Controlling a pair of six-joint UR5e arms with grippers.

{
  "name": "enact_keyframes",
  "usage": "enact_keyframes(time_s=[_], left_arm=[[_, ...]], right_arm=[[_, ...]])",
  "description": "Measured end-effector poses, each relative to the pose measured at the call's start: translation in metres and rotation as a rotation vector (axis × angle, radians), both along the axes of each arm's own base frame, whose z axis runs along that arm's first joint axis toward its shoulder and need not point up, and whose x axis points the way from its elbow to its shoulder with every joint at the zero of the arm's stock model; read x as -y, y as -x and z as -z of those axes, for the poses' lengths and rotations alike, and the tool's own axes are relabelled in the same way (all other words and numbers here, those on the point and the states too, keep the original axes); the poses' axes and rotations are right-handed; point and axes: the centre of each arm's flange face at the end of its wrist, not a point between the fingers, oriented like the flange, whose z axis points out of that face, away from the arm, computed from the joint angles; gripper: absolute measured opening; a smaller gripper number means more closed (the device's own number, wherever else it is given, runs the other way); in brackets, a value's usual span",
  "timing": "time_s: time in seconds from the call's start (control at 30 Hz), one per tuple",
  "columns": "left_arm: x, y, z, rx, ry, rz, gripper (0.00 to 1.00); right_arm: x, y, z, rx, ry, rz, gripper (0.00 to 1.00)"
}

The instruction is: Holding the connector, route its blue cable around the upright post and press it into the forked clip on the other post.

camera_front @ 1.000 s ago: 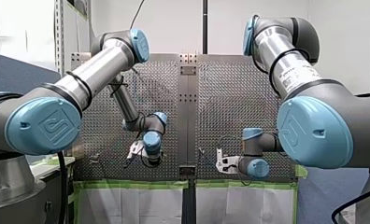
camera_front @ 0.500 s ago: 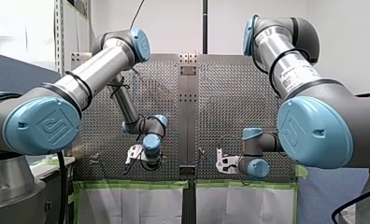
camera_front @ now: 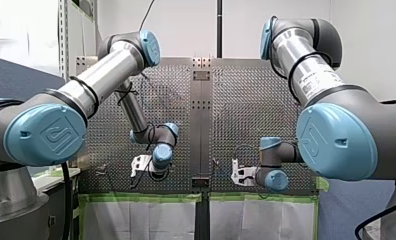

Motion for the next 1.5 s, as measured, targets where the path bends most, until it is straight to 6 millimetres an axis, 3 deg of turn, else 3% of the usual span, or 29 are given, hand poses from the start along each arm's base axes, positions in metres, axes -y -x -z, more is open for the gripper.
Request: enact_keyframes(time_s=[0.4,0.83,1.23,1.5], left_arm=[[-0.009,-0.005,-0.018,0.048,-0.019,-0.084,1.0],[-0.019,-0.004,-0.012,0.073,0.05,-0.097,1.0],[-0.022,-0.003,-0.024,0.118,0.062,-0.12,1.0],[-0.022,0.008,-0.019,0.113,0.065,-0.104,1.0]], right_arm=[[0.001,0.0,0.0,0.001,0.001,0.0,0.0],[0.001,0.0,-0.001,0.0,0.001,-0.001,0.0],[0.001,0.0,0.0,0.0,0.0,-0.001,0.0],[0.001,0.0,-0.001,0.0,0.001,0.0,0.0]])
